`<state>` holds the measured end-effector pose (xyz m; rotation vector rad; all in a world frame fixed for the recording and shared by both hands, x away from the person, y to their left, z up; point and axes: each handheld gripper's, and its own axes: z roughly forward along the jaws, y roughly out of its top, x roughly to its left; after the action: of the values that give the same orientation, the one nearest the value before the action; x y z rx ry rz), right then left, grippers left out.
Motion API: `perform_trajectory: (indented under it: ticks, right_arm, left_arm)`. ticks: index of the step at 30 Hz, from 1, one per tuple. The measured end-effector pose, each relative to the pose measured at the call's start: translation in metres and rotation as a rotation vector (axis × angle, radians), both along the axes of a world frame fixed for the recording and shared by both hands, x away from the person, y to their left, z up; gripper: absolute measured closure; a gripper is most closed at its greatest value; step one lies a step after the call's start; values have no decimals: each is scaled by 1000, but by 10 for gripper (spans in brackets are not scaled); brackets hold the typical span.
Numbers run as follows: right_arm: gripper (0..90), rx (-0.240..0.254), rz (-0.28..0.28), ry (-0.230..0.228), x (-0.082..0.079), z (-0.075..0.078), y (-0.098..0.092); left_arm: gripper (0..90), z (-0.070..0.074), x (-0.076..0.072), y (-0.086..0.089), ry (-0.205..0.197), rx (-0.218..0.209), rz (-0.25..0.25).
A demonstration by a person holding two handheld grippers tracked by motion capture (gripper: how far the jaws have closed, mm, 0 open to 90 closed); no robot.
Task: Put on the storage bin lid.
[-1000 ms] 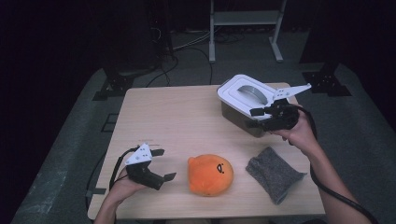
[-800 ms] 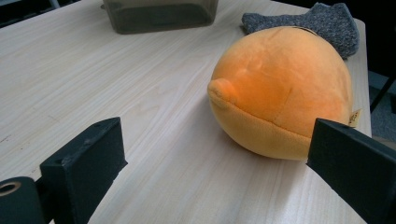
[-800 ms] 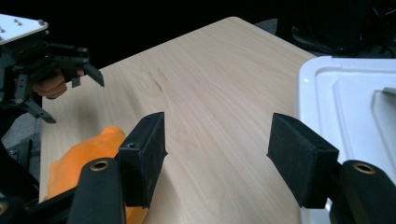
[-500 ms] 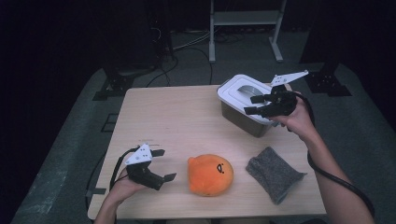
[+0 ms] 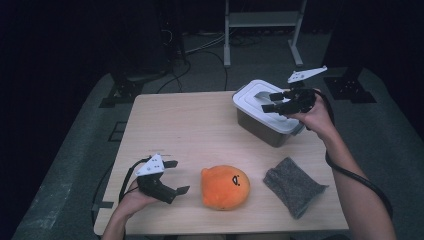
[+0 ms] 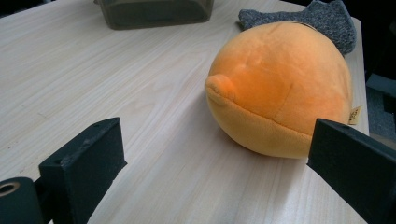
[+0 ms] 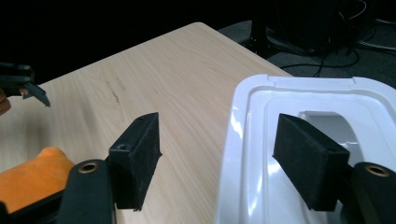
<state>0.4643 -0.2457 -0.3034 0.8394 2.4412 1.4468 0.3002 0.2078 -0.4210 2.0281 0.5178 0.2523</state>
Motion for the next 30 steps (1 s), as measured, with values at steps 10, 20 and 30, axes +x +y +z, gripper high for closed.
perform_trajectory:
  ticks: [10, 20, 30]
  right_arm:
    - [286, -26, -23, -14, 18, -4, -6]
    - [287, -8, -57, -6, 35, -10, -13]
    - [300, -7, -94, 6, 48, -16, -17]
  left_arm:
    - [30, 1, 3, 2, 2, -10, -4]
    - [30, 1, 5, 4, 1, -5, -8]
    - [30, 1, 5, 6, 6, -6, -4]
